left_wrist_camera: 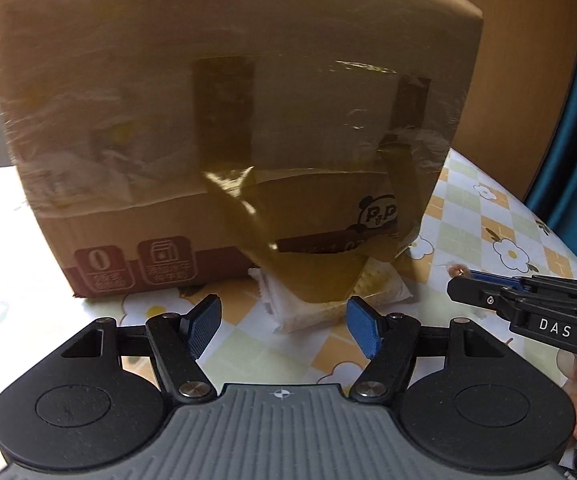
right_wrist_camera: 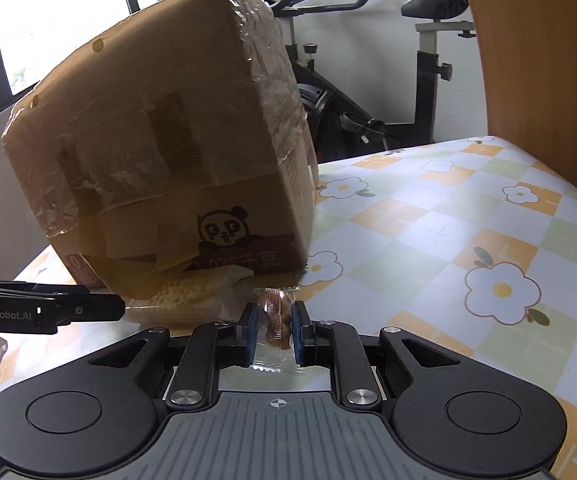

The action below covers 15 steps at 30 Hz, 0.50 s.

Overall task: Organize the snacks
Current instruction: 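Close right tool on the candy while left tool grasps the white cracker pack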

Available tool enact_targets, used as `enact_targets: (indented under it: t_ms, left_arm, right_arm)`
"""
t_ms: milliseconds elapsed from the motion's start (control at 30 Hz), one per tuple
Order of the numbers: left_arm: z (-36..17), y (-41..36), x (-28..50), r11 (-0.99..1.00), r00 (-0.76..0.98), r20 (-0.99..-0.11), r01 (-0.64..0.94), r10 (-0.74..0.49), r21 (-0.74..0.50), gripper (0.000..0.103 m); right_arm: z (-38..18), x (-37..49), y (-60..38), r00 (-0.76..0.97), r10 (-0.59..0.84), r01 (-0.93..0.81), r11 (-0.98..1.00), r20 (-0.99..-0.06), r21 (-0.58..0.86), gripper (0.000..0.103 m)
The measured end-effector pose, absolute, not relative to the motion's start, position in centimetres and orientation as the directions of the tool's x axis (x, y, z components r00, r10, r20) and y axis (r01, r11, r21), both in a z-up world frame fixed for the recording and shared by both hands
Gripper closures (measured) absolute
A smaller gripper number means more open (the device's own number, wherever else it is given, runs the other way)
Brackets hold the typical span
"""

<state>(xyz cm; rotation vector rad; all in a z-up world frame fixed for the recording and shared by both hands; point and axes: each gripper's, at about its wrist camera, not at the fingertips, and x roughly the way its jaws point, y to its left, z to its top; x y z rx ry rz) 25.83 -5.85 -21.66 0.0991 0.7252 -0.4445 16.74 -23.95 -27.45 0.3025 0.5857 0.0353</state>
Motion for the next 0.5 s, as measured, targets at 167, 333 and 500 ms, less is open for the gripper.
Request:
enact_targets:
  t_ms: [167, 333, 500]
  left_arm:
    - [-21.8, -8.1, 27.2, 0.876, 0.655, -0.649, 0.481, -0.386, -0.036, 0.032]
    - [-21.9, -9.5, 28.1, 0.849, 0.644, -0.641, 0.528, -0.418, -0.024, 0.033]
    - [-22.5, -10.3, 28.3, 0.825, 0.622, -0.648, 0.564, -0.440, -0.020, 0.033]
  right_arm:
    - [-27.6, 16.8, -23.8, 0.835, 0.115, 0.057, 0.954, -0.539, 0.293, 0.087]
    - [-27.8, 17.0, -23.9, 0.833, 0.124, 0.058, 0.950, -0.539, 0.308, 0.087]
    - [-27.9, 17.2, -24.0, 0.832, 0.132, 0.055, 0.947, -0.539, 0.317, 0.087]
